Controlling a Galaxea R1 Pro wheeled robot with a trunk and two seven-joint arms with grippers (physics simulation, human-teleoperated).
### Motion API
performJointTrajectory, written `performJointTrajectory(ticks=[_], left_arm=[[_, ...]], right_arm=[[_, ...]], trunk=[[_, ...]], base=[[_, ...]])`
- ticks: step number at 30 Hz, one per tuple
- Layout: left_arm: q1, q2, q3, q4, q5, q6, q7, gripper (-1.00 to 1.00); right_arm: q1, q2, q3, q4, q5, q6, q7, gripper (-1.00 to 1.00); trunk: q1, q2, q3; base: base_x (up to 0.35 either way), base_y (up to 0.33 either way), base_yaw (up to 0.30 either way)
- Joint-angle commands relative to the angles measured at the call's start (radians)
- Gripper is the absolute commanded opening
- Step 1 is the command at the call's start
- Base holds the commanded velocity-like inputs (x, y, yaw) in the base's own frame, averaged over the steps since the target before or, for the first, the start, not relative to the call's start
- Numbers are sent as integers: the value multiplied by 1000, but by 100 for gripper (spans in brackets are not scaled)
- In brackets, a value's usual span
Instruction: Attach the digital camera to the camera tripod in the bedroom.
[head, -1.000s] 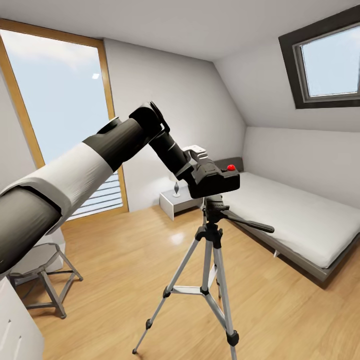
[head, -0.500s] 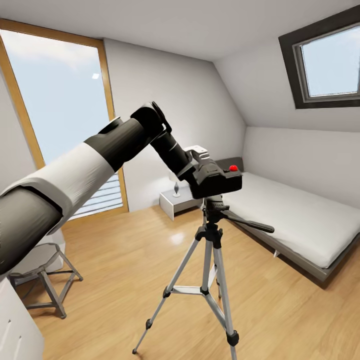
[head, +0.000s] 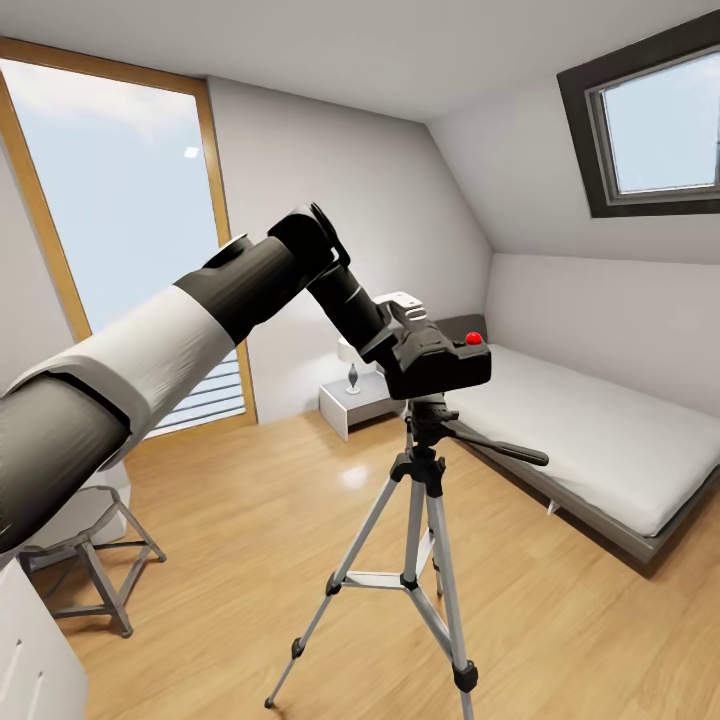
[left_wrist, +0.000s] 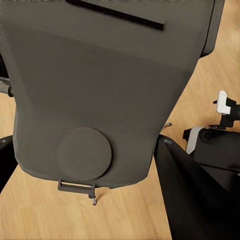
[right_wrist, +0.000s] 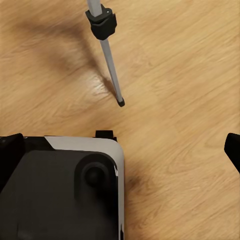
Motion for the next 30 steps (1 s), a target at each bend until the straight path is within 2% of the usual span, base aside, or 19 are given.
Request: performJointTrajectory(ticks=[1,30], left_arm=[[0,0,0,0,-11,10,-10,-100],[0,0,-1,5,-11,10,-10,-100]], right_arm=[[0,0,8,1,-11,-3,0,100],[0,0,2,1,-11,-3,2,100]], trunk=[[0,-1,0],[0,-1,0]], base=[[0,0,0],[0,0,0]])
